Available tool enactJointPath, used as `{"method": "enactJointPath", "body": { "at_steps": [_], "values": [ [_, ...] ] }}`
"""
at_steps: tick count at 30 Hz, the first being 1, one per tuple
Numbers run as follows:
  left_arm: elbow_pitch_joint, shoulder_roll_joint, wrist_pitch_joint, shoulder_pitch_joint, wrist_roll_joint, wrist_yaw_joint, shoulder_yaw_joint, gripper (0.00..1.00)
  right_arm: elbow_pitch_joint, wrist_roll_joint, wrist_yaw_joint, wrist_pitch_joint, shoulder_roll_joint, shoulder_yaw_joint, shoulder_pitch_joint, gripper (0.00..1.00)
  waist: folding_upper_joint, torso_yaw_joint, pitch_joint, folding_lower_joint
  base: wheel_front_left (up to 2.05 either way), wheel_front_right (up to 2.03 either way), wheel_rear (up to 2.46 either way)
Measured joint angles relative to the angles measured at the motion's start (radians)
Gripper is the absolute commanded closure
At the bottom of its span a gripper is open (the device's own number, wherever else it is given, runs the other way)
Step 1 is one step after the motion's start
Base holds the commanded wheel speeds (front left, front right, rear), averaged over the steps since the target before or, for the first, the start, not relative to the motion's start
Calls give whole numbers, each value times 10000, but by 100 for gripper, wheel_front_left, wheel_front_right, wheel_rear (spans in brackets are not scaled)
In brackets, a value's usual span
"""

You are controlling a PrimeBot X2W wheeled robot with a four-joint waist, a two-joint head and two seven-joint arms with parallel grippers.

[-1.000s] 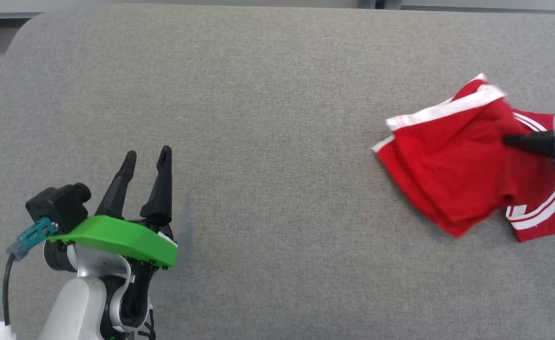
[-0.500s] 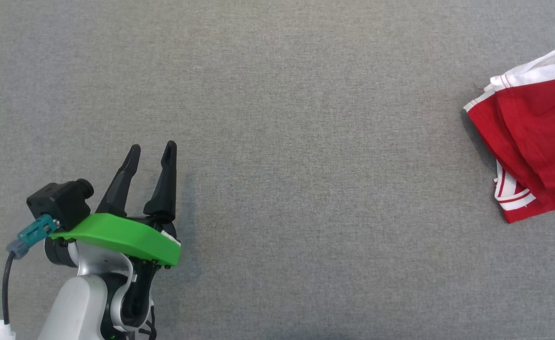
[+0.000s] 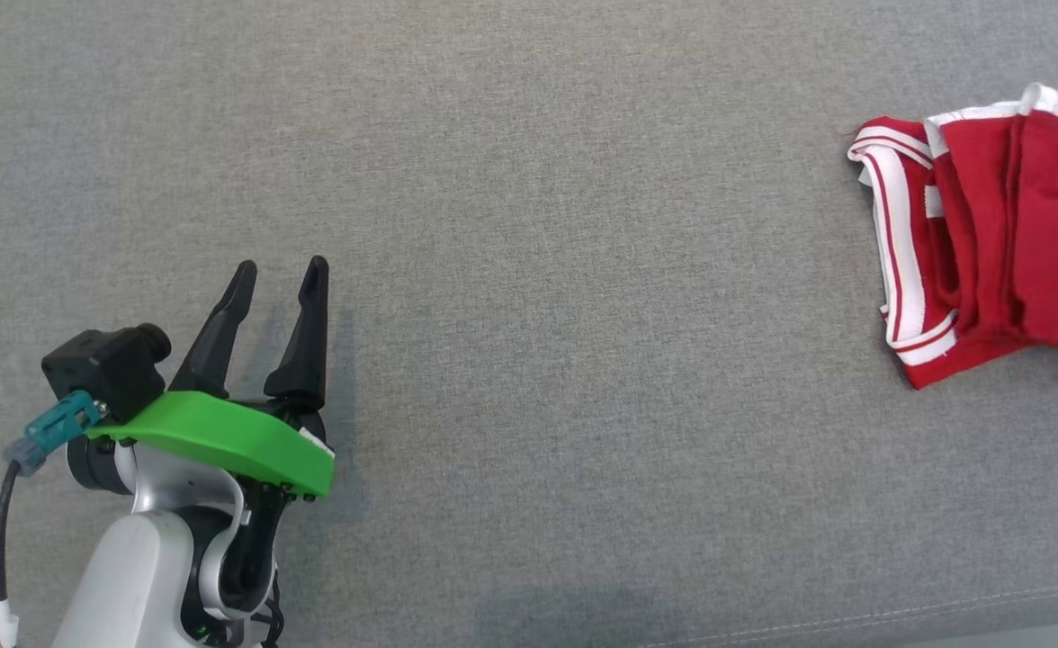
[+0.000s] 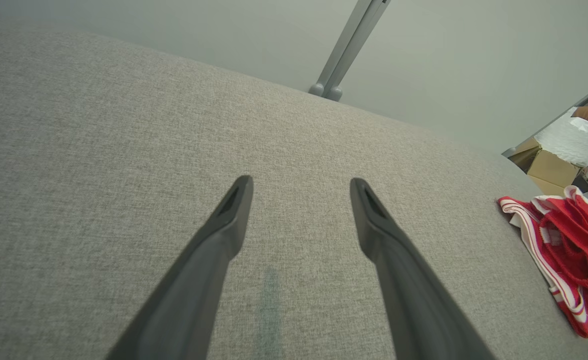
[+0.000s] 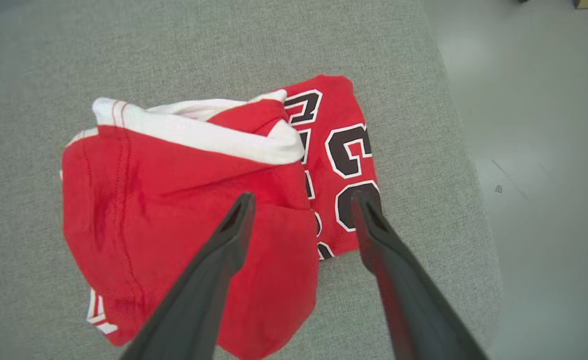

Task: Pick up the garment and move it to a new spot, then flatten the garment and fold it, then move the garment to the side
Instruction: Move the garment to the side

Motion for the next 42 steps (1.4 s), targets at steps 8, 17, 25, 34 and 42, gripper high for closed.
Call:
{"method": "enactJointPath", "body": {
  "at_steps": [8,17,25,34,42],
  "values": [
    [387,12,-366,-49,217,0,224,0,-533,-1032,2,-2525,1049,17,536,0,0,-231,-229,0,0,0,0],
    [1097,537,-1262,161,924,2,709,0,-2176,-2767,4,-5421,2015,316,514,0,0,-292,-1053,0,0,0,0],
    [1726,525,-2079,956,1028,4,984,0,-2207,-3659,4,-7511,3363,424,1610,0,0,-200,-1846,0,0,0,0],
    [2462,531,-2725,1771,1260,-8,918,0,-1461,-5574,8,-9060,4660,1208,3050,0,0,-29,-2578,0,0,0,0],
    [3254,633,-2936,2557,1728,-100,784,0,-497,-6217,6,-8982,5908,968,4392,0,0,113,-3346,0,0,0,0]
  ]
}}
